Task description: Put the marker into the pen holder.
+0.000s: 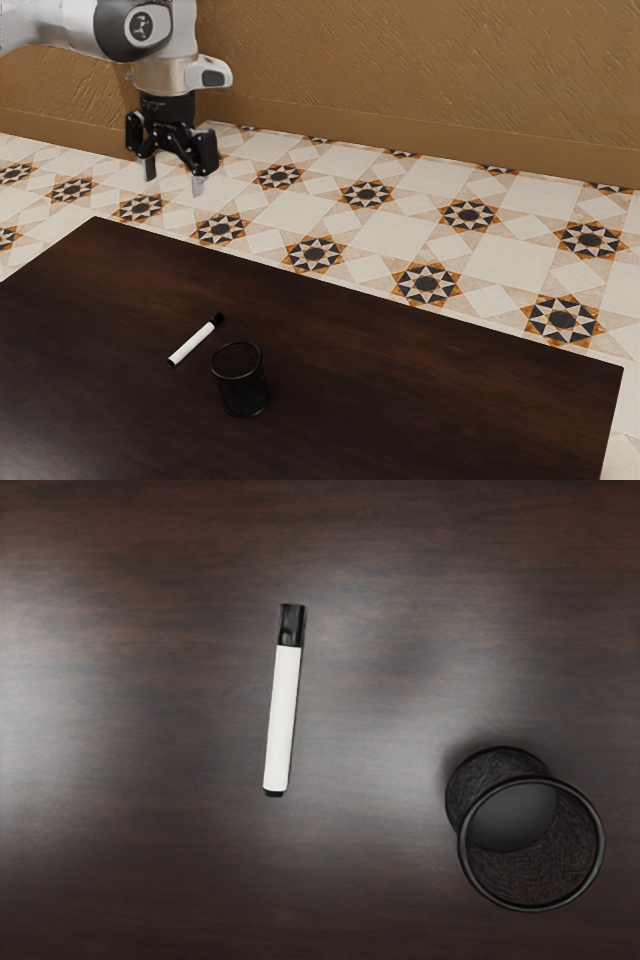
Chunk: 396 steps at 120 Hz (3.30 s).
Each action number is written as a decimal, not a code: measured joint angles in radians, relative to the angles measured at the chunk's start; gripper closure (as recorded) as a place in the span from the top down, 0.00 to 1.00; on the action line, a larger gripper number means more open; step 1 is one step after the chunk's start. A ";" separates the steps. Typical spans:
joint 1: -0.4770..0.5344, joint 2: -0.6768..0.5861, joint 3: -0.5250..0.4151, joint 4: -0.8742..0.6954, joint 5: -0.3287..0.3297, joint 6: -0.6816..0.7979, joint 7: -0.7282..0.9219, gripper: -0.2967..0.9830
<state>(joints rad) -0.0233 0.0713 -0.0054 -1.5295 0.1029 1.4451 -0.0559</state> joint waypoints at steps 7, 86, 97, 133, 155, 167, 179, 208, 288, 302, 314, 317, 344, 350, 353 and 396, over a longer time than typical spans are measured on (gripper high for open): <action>0.001 0.003 0.000 -0.002 0.000 0.028 -0.003 0.77; -0.008 0.063 0.097 -0.511 -0.039 0.594 -0.006 0.77; -0.001 0.077 0.121 -0.577 -0.039 0.694 0.030 0.77; -0.003 0.162 0.140 -0.628 -0.047 0.893 0.147 0.77; -0.004 0.191 0.137 -0.627 -0.069 0.944 0.197 0.77; -0.004 0.205 0.130 -0.626 -0.074 0.960 0.218 0.76; -0.004 0.223 0.127 -0.609 -0.076 0.967 0.236 0.76; -0.004 0.275 0.127 -0.570 -0.087 0.972 0.269 0.69; -0.001 0.297 0.136 -0.555 -0.118 0.971 0.316 0.42; -0.002 0.296 0.137 -0.554 -0.126 0.971 0.320 0.34; -0.002 0.296 0.137 -0.554 -0.129 0.971 0.323 0.28; -0.002 0.296 0.137 -0.554 -0.129 0.971 0.324 0.27; -0.003 0.287 0.138 -0.554 -0.121 0.974 0.321 0.21; -0.004 0.264 0.138 -0.555 -0.119 0.974 0.318 0.20; -0.005 0.246 0.137 -0.556 -0.118 0.974 0.317 0.20; -0.006 -0.387 -0.054 -0.975 -0.145 1.203 0.299 0.18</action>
<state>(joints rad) -0.0297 -0.3160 -0.0597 -2.5046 -0.0419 2.6477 0.2431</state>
